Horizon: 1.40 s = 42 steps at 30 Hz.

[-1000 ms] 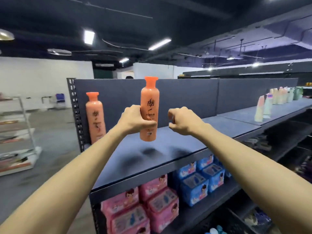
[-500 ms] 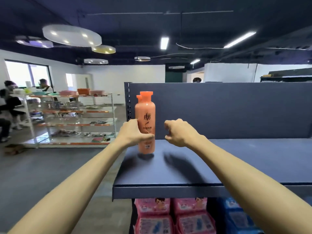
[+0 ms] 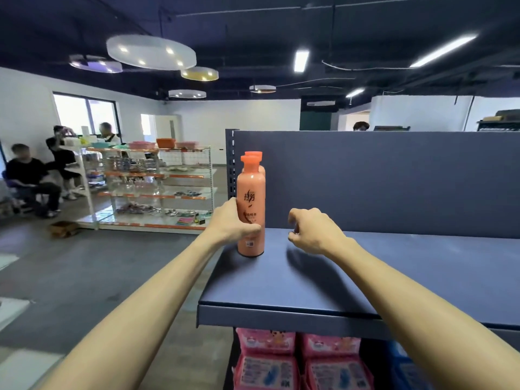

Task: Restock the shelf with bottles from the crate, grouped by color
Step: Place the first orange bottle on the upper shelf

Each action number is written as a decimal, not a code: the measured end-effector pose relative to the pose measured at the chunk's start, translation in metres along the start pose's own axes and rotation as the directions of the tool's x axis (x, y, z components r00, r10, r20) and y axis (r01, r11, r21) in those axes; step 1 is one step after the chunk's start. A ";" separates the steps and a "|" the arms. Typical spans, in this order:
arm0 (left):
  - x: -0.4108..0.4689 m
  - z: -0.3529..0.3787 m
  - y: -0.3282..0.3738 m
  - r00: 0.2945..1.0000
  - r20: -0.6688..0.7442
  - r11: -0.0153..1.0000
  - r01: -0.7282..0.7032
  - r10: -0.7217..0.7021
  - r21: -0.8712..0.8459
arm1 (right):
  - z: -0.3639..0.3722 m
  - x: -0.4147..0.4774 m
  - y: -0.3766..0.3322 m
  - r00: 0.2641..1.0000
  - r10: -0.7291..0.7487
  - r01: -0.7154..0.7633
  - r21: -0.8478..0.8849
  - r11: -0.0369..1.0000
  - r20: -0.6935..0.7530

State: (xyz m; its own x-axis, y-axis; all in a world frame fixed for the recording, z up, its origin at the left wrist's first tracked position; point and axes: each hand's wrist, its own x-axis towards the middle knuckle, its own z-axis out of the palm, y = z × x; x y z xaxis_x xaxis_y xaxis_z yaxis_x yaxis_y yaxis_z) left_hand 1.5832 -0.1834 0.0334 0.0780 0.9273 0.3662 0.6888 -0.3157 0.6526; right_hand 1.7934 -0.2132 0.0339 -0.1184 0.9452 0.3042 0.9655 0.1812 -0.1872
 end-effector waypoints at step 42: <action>0.021 -0.003 -0.030 0.949 0.314 0.986 0.087 -0.038 -0.144 | 0.001 0.004 -0.048 0.998 0.043 -0.049 -0.196 0.979 -0.038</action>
State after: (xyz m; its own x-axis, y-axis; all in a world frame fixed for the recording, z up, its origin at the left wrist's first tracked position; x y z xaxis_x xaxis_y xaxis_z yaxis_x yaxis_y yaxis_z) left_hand 1.5623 -0.1553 0.0235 0.2738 0.9550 0.1145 0.5817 -0.2592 0.7710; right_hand 1.7459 -0.2179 0.0438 -0.0681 0.9409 0.3317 0.9969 0.0775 -0.0152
